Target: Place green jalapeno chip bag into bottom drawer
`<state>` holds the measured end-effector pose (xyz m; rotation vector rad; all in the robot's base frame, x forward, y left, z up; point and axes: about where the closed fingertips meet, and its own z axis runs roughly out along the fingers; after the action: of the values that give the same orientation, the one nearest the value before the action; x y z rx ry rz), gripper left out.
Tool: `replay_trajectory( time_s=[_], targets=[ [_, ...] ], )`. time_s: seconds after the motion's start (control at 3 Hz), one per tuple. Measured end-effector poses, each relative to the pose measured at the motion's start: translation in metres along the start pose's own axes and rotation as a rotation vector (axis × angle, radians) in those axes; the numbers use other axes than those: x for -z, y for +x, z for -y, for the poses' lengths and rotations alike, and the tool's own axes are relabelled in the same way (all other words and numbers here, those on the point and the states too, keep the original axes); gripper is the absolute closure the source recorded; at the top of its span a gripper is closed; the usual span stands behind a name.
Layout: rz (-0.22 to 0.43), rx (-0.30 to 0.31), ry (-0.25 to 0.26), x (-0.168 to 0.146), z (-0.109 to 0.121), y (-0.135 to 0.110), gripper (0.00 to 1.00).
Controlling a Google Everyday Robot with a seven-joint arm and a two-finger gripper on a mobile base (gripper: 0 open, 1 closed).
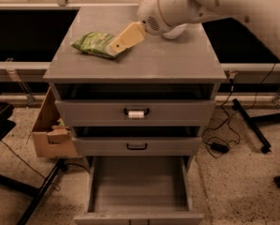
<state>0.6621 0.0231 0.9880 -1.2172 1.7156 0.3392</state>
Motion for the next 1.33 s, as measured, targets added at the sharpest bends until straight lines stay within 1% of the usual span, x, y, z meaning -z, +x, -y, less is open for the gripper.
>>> replay_trajectory(
  time_s=[0.33,0.67,1.0,1.33],
  targets=[
    [-0.074,-0.023,0.013,-0.05,0.028,0.019,0.0],
    [-0.125,-0.032,0.021,-0.087,0.047,0.035,0.0],
    [-0.13,-0.042,0.022,-0.12,0.055,0.043,0.0],
    [-0.108,-0.056,0.01,-0.154,0.057,0.045,0.0]
  ],
)
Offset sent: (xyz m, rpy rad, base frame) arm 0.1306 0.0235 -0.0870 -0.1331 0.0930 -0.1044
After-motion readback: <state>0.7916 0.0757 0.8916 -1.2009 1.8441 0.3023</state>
